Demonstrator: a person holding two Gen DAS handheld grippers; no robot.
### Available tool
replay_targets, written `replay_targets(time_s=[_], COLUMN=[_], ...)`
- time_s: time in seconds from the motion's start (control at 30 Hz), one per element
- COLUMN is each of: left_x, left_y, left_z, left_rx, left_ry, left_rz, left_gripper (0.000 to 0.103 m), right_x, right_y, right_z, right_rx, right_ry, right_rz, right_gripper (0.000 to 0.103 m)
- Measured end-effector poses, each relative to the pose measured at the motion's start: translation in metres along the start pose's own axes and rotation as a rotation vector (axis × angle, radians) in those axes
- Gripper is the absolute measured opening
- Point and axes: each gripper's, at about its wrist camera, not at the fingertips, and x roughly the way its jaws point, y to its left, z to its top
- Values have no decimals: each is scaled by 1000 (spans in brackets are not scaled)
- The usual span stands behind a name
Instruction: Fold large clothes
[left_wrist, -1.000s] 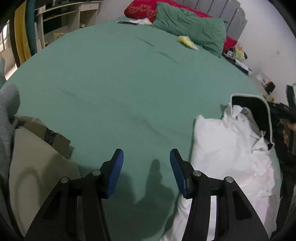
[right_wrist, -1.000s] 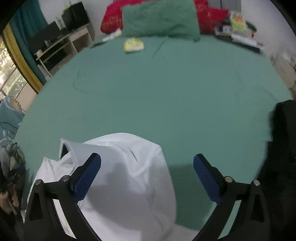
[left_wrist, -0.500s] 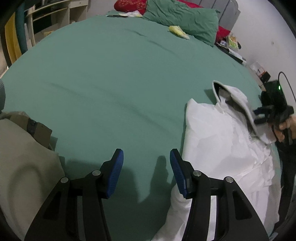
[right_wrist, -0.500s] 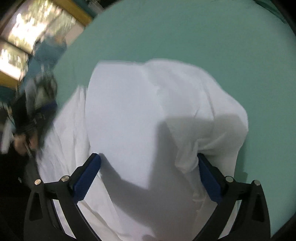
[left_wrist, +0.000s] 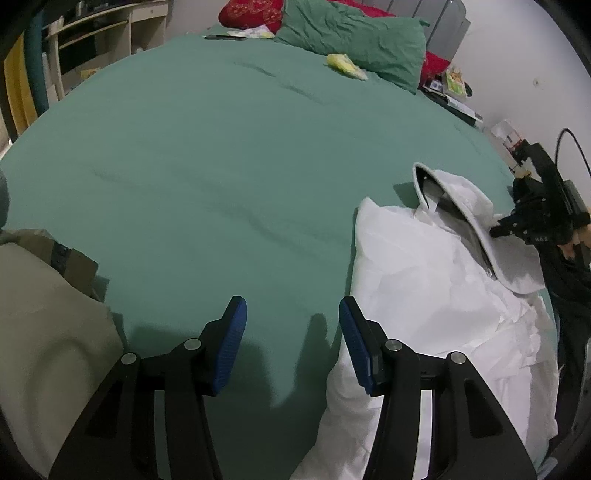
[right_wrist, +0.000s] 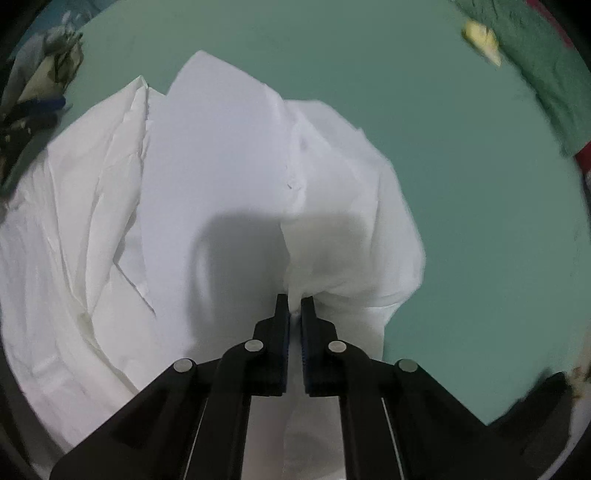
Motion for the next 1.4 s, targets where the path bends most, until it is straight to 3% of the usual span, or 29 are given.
replay_targets(time_s=[0.07,0.1,0.17,0.23,0.37,0.43,0.53,0.77,0.93,1.03,1.1,1.2,1.3,1.4], left_x=[-2,-4,-7,-10,-16,-21,-29,-43,-50,-54,-55,-54,-49,-45], left_y=[3,4,5,5,1,-1,-2,-6,-13,-15,-17,-17,-16,-17], left_z=[2,2,3,1,0,-2,-6,-22,-33,-36,-36,-39,-39,-40], left_rx=[-13,-18,-26,-25,-8,-3,-1,27,59,65,73,76,67,65], left_ry=[-6,-9,-21,-25,-28,-31,-35,-26,-12,-8,-5,0,14,22], left_rz=[-1,-2,-2,-5,-26,-37,-50,-73,-92,-107,-117,-122,-117,-109], left_gripper=[55,55,55,55,55,55,55,55,55,55,55,55,55,55], right_x=[-11,-15,-21,-27,0,11,3,-12,-15,-28,-52,-76,-78,-61], right_y=[5,9,18,41,106,127,159,191,207,210,214,203,164,120], right_z=[3,5,6,6,-25,-44,-59,-103,-132,-146,-151,-120,-83,-55], right_rx=[-45,-93,-188,-253,-428,-454,-360,-181,-127,-32,50,145,279,509], right_ry=[-33,-31,-23,-73,-106,-120,-176,-199,-199,-228,-346,-501,-555,-569], right_rz=[-181,-370,-664,-904,-1059,-1063,-1015,-657,-507,-463,-437,-447,-412,-343], right_gripper=[5,5,5,5,5,5,5,5,9,40,67,73,73,73])
